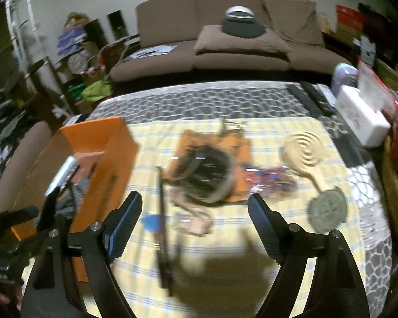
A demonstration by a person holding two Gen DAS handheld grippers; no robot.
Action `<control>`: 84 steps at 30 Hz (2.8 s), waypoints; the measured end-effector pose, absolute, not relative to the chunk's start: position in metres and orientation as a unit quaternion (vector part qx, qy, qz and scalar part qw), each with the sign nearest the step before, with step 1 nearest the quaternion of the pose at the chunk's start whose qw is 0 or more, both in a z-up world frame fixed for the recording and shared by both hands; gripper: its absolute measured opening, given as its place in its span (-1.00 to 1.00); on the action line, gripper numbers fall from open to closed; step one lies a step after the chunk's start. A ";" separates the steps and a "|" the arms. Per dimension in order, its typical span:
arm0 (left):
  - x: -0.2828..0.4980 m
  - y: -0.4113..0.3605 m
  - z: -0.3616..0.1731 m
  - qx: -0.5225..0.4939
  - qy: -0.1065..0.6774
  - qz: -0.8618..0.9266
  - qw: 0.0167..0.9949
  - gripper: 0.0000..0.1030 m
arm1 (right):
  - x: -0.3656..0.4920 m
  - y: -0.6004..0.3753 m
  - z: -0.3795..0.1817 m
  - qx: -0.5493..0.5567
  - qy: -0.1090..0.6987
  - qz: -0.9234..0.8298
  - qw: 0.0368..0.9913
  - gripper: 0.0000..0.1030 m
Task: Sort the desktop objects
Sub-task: 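Move both tools back to the items on the table, then grasp the glass perfume bottle with left tool while right tool grasps the compass coaster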
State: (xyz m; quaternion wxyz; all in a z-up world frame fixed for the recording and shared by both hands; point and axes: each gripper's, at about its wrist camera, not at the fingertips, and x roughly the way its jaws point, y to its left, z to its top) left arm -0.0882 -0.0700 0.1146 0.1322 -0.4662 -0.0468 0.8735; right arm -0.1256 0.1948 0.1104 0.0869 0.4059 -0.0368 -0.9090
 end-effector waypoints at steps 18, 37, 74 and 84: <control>-0.104 0.063 0.075 -0.487 0.031 0.859 0.151 0.99 | -0.118 0.356 0.071 0.430 -0.097 -0.897 -0.036 0.62; -0.157 0.098 0.018 -0.513 0.071 0.850 0.098 0.99 | -0.152 0.395 0.015 0.436 -0.158 -0.885 -0.046 0.65; -0.137 0.057 0.031 -0.510 0.010 0.852 0.115 -0.03 | -0.135 0.387 0.036 0.468 -0.154 -0.870 -0.029 -0.92; -0.111 0.038 0.058 -0.501 -0.027 0.853 0.143 -0.03 | -0.121 0.391 0.034 0.473 -0.181 -0.862 -0.019 -0.09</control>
